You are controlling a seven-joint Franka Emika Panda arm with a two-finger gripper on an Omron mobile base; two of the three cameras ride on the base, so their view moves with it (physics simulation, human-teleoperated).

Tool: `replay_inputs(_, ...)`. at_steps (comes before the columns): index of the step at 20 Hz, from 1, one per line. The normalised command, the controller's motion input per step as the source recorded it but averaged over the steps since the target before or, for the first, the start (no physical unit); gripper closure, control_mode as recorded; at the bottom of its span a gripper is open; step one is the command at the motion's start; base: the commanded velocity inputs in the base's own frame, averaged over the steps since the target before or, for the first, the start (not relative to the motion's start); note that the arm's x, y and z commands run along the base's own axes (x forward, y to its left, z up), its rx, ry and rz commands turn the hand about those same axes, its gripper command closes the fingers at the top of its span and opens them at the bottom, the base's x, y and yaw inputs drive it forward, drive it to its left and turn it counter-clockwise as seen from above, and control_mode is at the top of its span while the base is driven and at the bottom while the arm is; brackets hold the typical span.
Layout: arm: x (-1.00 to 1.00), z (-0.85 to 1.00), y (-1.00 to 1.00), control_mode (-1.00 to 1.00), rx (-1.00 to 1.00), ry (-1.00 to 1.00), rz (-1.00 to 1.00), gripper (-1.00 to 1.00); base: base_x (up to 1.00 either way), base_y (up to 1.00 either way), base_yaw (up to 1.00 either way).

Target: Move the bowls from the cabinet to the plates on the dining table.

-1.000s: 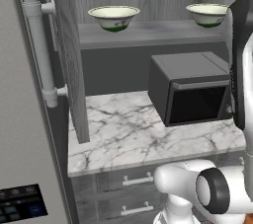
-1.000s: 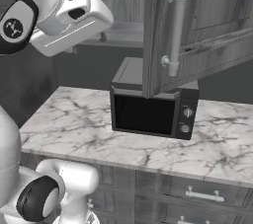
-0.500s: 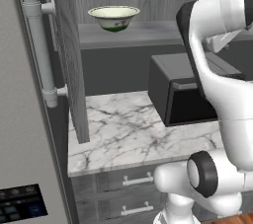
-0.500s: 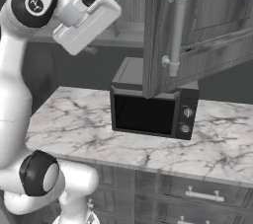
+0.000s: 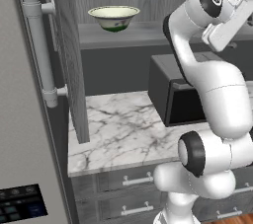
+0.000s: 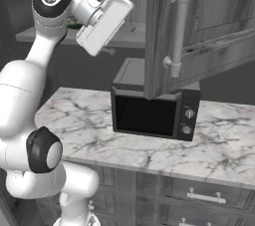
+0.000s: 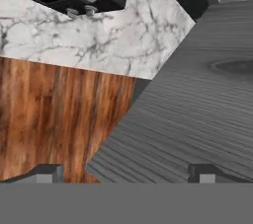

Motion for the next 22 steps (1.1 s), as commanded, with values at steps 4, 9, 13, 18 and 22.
replay_inputs(4,0.0,0.0,-0.16,-1.0,-0.12,0.27,-0.35,-1.0,0.0,0.0,0.0)
replay_inputs(9,0.0,0.0,-0.21,-1.0,-0.14,0.19,-0.34,-1.0,0.0,0.0,0.0)
replay_inputs(13,0.0,0.0,-0.21,-1.0,-0.13,0.12,-0.3,-1.0,0.0,0.0,0.0)
replay_inputs(18,0.06,-0.02,-0.46,-1.0,-0.09,0.09,-0.22,-1.0,0.0,0.0,0.0)
replay_inputs(22,0.13,-0.01,-0.65,-1.0,0.0,0.0,-0.03,-1.0,0.0,0.0,0.0)
